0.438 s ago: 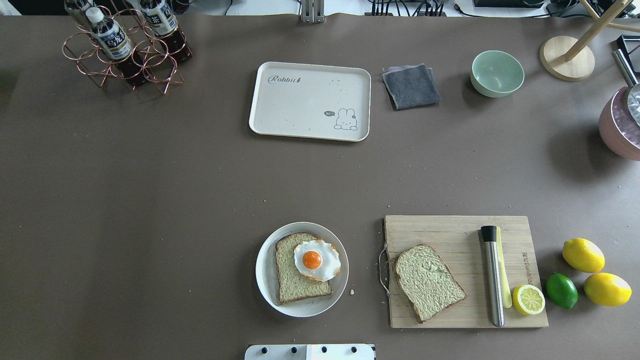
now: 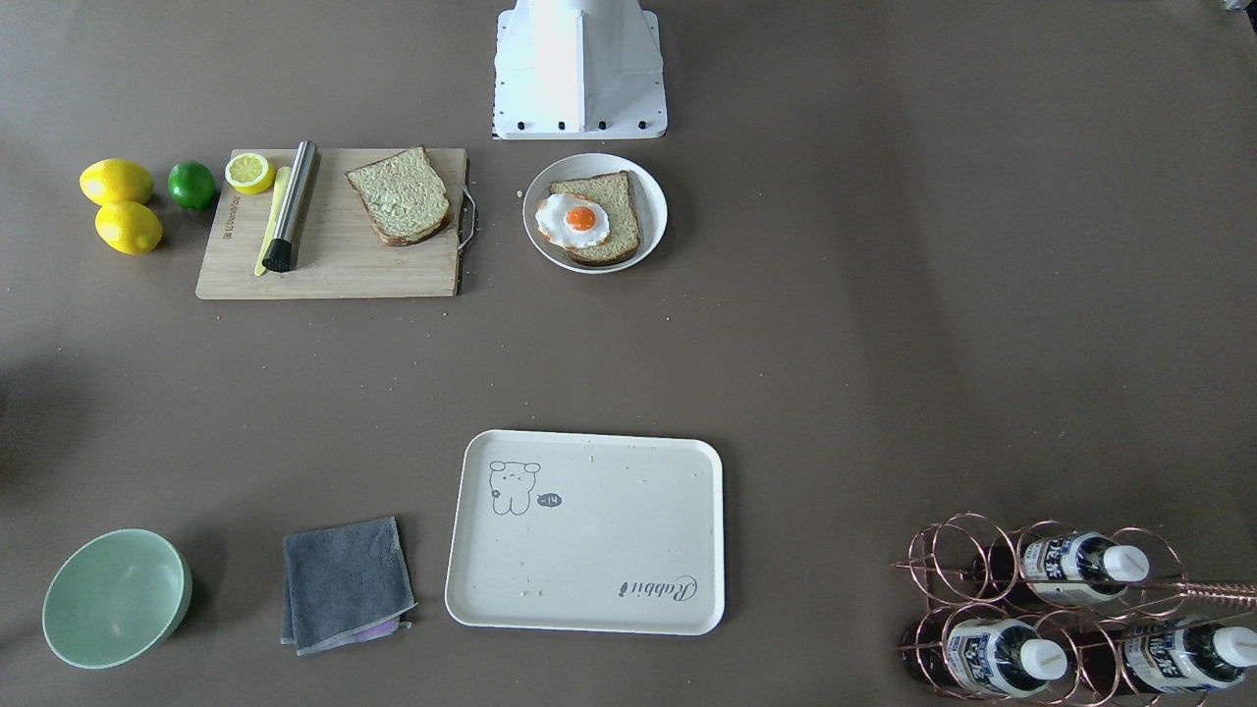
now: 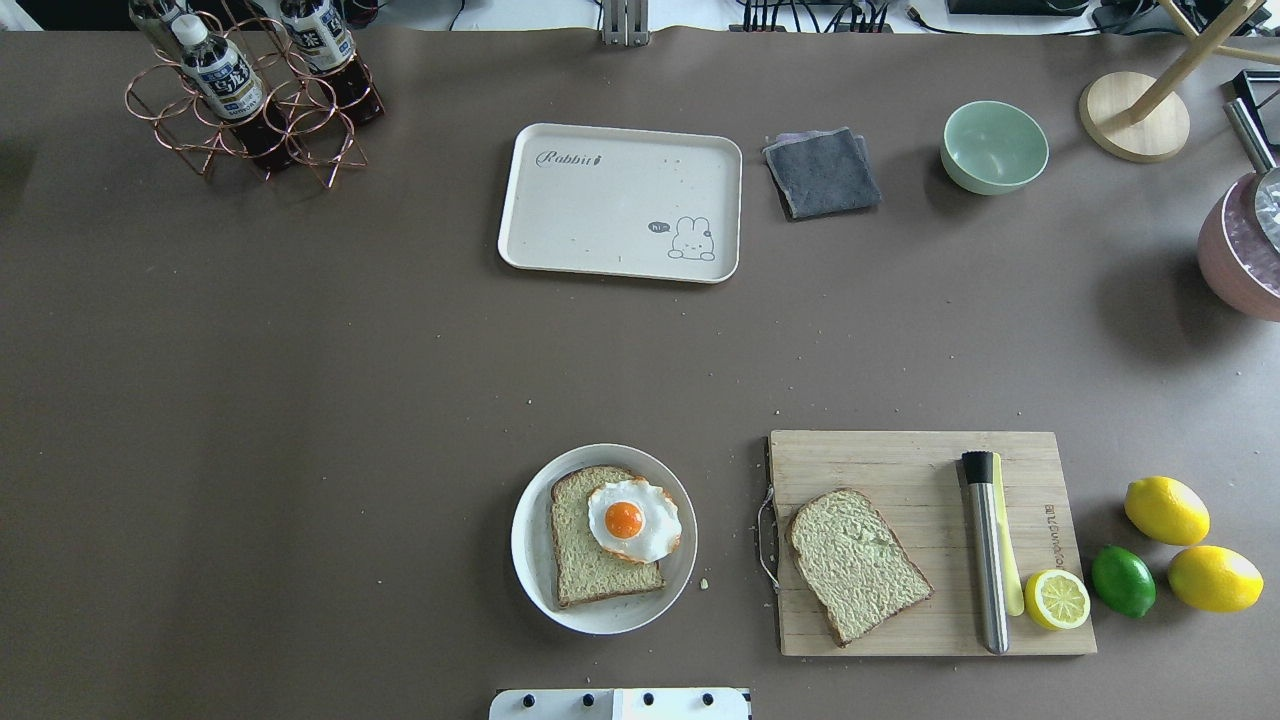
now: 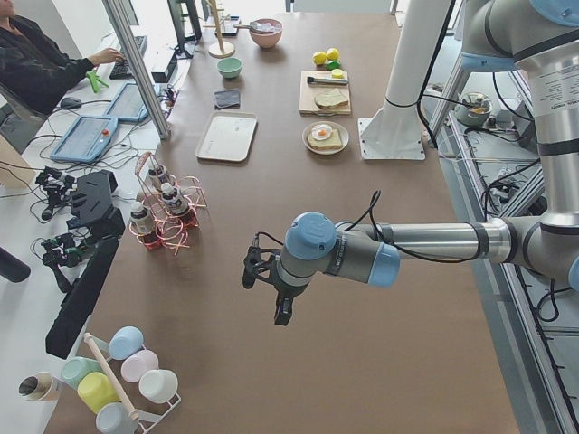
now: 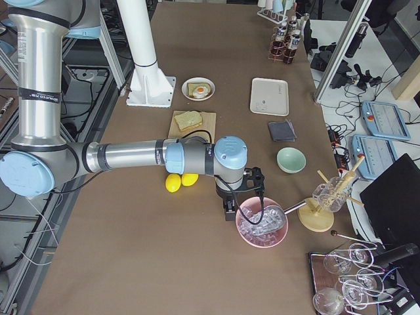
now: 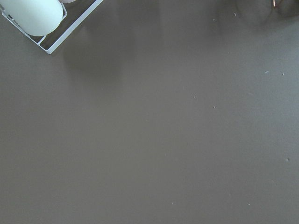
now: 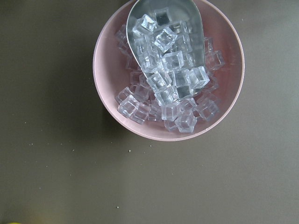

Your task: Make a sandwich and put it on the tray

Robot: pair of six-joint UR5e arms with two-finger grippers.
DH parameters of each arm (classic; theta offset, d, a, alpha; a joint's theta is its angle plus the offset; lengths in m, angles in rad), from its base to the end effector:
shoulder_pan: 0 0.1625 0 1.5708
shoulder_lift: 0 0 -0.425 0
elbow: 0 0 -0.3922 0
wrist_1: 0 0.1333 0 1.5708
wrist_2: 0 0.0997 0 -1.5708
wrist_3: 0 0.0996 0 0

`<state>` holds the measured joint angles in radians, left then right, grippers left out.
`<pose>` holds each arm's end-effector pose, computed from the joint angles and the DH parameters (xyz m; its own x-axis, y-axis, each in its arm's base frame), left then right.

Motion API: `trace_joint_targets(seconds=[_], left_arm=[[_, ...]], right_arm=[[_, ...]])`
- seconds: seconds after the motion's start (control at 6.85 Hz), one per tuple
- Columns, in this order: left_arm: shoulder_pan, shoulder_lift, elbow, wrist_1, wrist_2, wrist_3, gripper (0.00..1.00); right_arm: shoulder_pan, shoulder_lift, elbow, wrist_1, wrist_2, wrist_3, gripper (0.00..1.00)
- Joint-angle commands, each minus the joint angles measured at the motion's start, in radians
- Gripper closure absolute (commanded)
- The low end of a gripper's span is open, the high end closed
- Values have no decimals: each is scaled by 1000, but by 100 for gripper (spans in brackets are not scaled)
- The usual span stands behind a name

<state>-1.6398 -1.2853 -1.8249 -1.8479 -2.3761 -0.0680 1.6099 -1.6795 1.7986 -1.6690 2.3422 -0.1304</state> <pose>-0.0879 -0.3806 0.6253 0.6972 0.0612 -0.7143 0.1145 0.9741 0.1952 0.0812 -0.4416 0.6077 0.7160 -0.1165 0.6884 0.0545 0.9923 0.1113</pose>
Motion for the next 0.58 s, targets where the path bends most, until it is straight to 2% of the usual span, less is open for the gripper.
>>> trace_joint_targets(seconds=[0.0, 0.44], left_arm=[[0, 10, -2, -8, 0, -1, 3], [0, 24, -2, -24, 0, -1, 3]], right_arm=[[1, -2, 2, 0, 0, 0, 0], [4, -2, 7, 1, 6, -2, 0]])
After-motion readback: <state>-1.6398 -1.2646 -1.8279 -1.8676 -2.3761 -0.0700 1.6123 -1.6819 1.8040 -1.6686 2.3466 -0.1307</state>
